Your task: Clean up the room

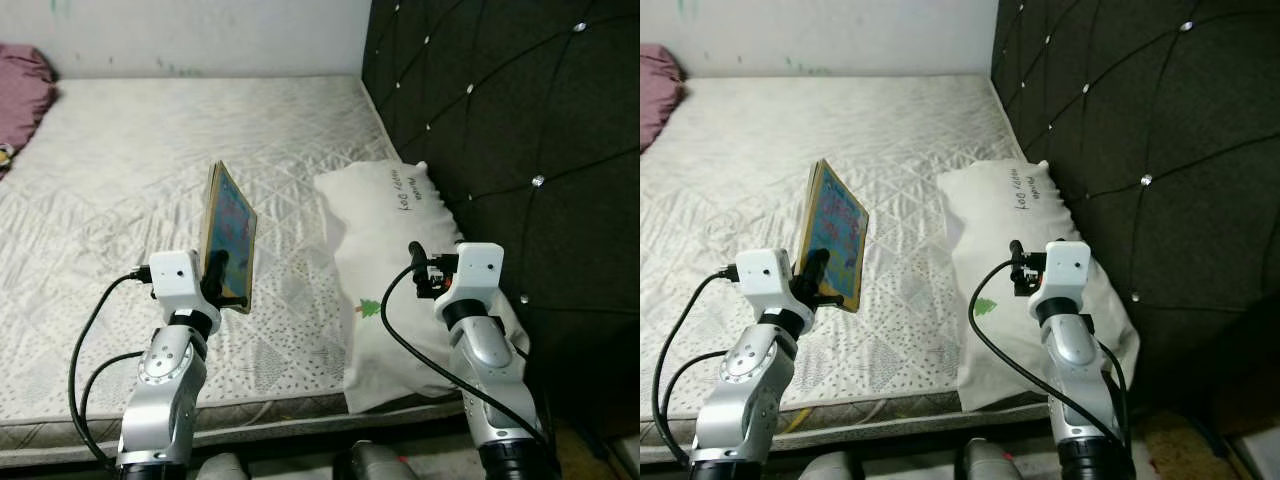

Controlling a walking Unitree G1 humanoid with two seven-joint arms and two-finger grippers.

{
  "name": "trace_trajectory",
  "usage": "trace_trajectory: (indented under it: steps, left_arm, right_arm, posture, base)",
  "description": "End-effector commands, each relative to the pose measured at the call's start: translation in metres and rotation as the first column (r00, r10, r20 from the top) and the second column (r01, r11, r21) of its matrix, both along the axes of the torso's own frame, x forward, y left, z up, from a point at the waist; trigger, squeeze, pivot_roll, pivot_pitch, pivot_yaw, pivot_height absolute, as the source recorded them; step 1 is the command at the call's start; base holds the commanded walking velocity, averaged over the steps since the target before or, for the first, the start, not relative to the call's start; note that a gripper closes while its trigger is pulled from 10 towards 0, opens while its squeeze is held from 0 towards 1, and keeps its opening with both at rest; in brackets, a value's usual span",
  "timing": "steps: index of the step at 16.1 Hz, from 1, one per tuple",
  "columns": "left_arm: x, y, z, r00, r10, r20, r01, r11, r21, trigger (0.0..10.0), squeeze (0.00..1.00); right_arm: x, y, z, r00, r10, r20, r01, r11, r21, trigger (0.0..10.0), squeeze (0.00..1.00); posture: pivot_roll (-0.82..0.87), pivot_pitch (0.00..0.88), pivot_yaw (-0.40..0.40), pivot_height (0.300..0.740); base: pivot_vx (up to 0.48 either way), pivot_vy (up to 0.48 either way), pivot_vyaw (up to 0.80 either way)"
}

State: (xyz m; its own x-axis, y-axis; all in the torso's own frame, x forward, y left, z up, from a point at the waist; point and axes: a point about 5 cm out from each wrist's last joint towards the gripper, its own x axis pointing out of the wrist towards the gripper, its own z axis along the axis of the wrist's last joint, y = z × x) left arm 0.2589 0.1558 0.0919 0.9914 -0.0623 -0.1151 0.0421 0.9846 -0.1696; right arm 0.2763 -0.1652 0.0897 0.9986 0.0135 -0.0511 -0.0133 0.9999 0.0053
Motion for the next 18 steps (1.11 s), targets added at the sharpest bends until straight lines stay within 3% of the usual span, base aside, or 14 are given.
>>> trace_trajectory:
  steps: [1, 15, 18]
  left_arm:
    - [0.003, -0.0013, 0.013, 0.998, -0.005, 0.055, 0.004, 1.0, 0.009, 10.0, 0.0]
    - [0.0067, 0.0066, 0.018, 0.995, 0.063, 0.08, -0.059, 0.997, -0.043, 10.0, 0.0]
    - [0.0075, 0.0056, 0.0199, 0.994, 0.049, 0.095, -0.044, 0.997, -0.056, 10.0, 0.0]
  right_arm:
    - [0.0002, 0.0003, 0.0051, 1.0, 0.006, 0.014, -0.006, 1.0, -0.001, 10.0, 0.0]
    - [0.001, -0.0006, 0.003, 1.0, 0.014, -0.006, -0.014, 1.0, -0.018, 10.0, 0.0]
    - [0.0015, -0.0002, 0.0032, 1.0, 0.015, -0.005, -0.015, 1.0, -0.022, 10.0, 0.0]
  posture:
    - [-0.02, 0.004, -0.024, 0.657]
    - [-0.02, 0.014, -0.038, 0.652]
    - [-0.02, 0.016, -0.038, 0.652]
  base:
    - [0.0, 0.0, 0.0]
    - [0.0, 0.0, 0.0]
    - [0.286, 0.0, 0.0]
